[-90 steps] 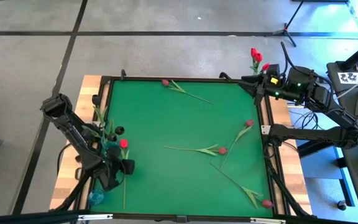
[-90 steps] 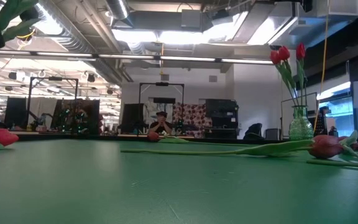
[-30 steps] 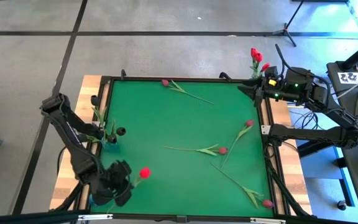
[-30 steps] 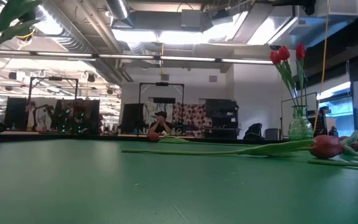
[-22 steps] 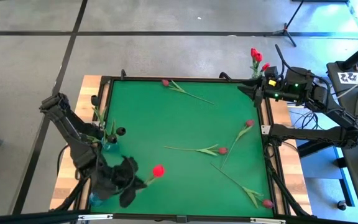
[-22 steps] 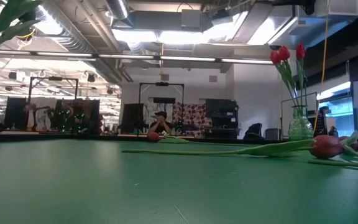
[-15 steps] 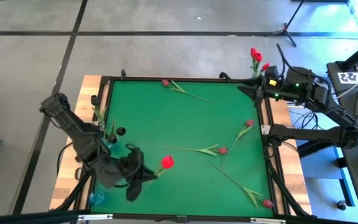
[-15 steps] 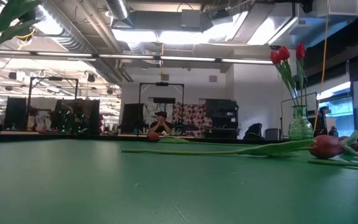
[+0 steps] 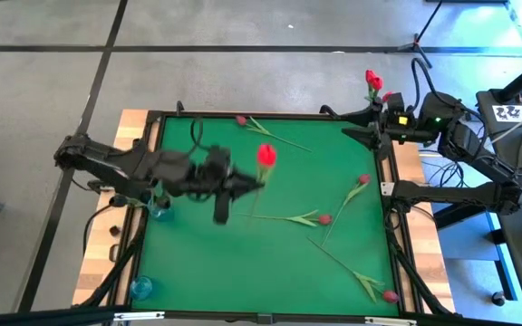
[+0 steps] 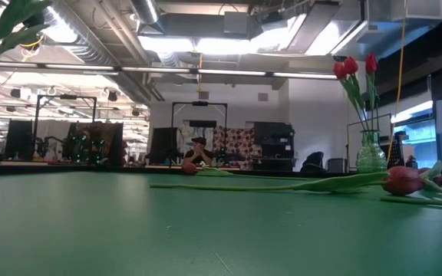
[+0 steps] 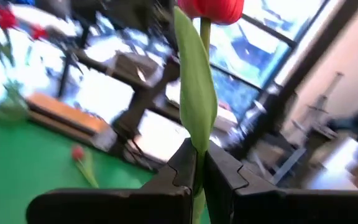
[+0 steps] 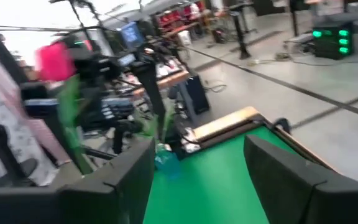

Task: Sort flowers into vase by color
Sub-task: Put the red tulip into the green vase

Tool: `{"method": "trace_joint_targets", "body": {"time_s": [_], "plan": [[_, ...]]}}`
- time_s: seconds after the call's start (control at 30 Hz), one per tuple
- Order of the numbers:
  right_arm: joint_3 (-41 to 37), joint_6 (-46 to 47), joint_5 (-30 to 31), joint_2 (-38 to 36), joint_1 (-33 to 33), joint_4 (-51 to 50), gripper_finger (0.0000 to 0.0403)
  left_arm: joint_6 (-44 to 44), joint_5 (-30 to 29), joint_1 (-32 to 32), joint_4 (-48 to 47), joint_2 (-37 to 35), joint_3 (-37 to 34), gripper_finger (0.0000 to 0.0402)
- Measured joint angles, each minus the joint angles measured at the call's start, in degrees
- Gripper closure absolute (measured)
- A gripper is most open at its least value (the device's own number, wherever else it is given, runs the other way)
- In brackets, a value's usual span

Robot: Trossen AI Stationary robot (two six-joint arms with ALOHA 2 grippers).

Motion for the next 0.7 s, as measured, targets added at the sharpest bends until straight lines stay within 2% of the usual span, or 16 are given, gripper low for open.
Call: {"method": "trace_joint_targets", "body": {"time_s": [0.2,0.37,0.7], "plan": [[0.0,0.1,-4.4,2.8,0.1,5.0,0.0123,4.1,1.8,10.0,3.7,0.0,0.0,0.0388],[0.0,0.5,-4.1,6.1,4.0,11.8,0.0125,5.9,8.4,17.2,4.3,0.0,0.0,0.0388],[0.0,-3.0,4.7,14.9,12.1,24.9,0.0134,8.6,18.5,28.2,7.8,0.2,-0.1,0.0388]]}}
